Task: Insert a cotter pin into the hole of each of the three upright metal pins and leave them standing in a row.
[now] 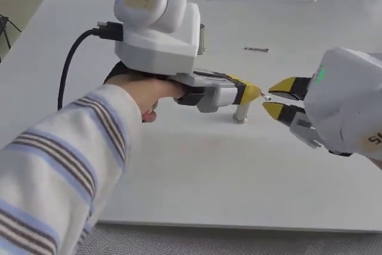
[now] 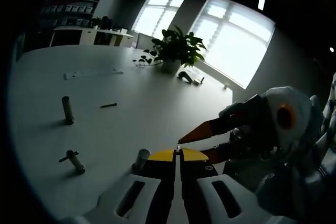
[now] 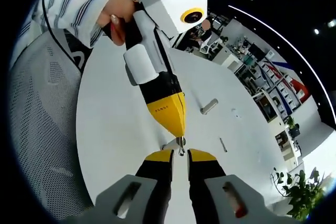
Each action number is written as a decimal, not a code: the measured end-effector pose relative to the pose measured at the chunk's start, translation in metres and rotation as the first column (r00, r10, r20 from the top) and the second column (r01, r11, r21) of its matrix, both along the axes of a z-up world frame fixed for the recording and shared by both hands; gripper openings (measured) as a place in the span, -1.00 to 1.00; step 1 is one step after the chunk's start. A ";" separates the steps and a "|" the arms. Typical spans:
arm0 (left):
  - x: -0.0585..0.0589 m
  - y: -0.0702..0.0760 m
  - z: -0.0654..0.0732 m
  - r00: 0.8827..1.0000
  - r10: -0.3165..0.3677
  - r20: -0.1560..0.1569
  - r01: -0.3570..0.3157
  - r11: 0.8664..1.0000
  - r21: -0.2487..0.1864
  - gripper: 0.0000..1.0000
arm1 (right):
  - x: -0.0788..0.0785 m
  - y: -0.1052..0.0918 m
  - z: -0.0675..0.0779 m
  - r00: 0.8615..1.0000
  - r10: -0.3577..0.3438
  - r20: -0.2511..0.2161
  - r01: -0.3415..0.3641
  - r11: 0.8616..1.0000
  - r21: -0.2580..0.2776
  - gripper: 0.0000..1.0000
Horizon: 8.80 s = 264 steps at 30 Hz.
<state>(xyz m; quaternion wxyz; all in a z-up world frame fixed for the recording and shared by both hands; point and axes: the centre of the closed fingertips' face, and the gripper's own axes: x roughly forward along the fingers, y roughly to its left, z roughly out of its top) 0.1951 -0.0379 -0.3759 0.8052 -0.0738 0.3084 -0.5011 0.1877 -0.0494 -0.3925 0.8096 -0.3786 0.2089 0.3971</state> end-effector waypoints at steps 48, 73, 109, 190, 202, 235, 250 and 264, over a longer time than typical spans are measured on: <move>-0.058 -0.012 0.015 0.881 -0.412 0.233 0.411 0.910 0.056 -1.00 | -0.064 -0.001 0.010 0.803 0.326 -0.499 -0.078 0.887 0.455 -1.00; -0.011 -0.003 0.004 0.885 -0.291 0.363 0.230 0.952 0.202 -0.48 | -0.026 -0.021 0.010 0.874 0.255 -0.413 -0.127 0.941 0.312 -1.00; 0.033 -0.011 -0.067 0.886 -0.366 0.285 0.222 0.875 0.431 -0.61 | 0.030 -0.045 -0.058 0.902 0.165 -0.400 -0.140 0.986 0.090 -1.00; 0.034 -0.011 -0.062 0.894 -0.365 0.258 0.232 0.872 0.431 -0.81 | 0.040 -0.003 -0.051 0.909 0.234 -0.346 -0.220 0.972 0.078 -1.00; 0.033 -0.011 -0.061 0.902 -0.349 0.255 0.224 0.882 0.415 -0.81 | 0.036 -0.004 -0.051 0.911 0.221 -0.348 -0.213 0.975 0.061 -1.00; -0.010 0.068 -0.053 0.964 -0.058 0.258 0.002 0.978 0.210 0.82 | 0.034 0.014 -0.045 0.892 0.167 -0.419 -0.108 0.981 0.160 -0.42; -0.023 0.094 -0.069 0.987 0.012 0.162 -0.044 0.980 0.192 0.98 | 0.035 0.024 -0.057 0.871 0.187 -0.455 -0.124 0.978 0.165 -0.51; -0.041 0.105 -0.081 0.992 0.030 0.120 -0.055 0.976 0.209 0.98 | 0.036 0.023 -0.066 0.873 0.193 -0.447 -0.143 0.979 0.143 -0.82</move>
